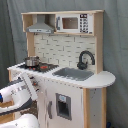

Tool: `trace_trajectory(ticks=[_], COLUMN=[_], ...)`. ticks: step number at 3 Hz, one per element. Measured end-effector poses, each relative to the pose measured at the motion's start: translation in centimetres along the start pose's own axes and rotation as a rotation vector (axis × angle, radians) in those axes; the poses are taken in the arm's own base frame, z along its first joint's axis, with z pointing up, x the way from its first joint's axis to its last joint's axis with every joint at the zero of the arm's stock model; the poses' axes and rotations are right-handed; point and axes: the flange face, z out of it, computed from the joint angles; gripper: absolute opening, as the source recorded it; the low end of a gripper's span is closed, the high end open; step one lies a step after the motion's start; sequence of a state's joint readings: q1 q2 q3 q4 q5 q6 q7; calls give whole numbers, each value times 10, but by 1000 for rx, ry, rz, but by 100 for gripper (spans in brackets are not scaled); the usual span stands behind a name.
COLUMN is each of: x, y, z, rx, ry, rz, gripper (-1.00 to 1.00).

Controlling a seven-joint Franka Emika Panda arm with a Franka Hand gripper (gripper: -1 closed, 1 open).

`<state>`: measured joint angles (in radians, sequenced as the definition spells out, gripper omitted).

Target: Play with the kitchen

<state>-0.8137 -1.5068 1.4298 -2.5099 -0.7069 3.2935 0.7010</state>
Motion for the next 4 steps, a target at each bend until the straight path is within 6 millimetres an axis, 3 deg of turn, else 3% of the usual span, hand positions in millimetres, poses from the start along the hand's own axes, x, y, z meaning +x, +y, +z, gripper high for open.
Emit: trace_trajectory(ticks=[3,4], x=[-1,-13], y=[16,12], z=[-8,2], rx=[57,65], ry=[104,80], rz=[-199,-257], gripper=[100,100])
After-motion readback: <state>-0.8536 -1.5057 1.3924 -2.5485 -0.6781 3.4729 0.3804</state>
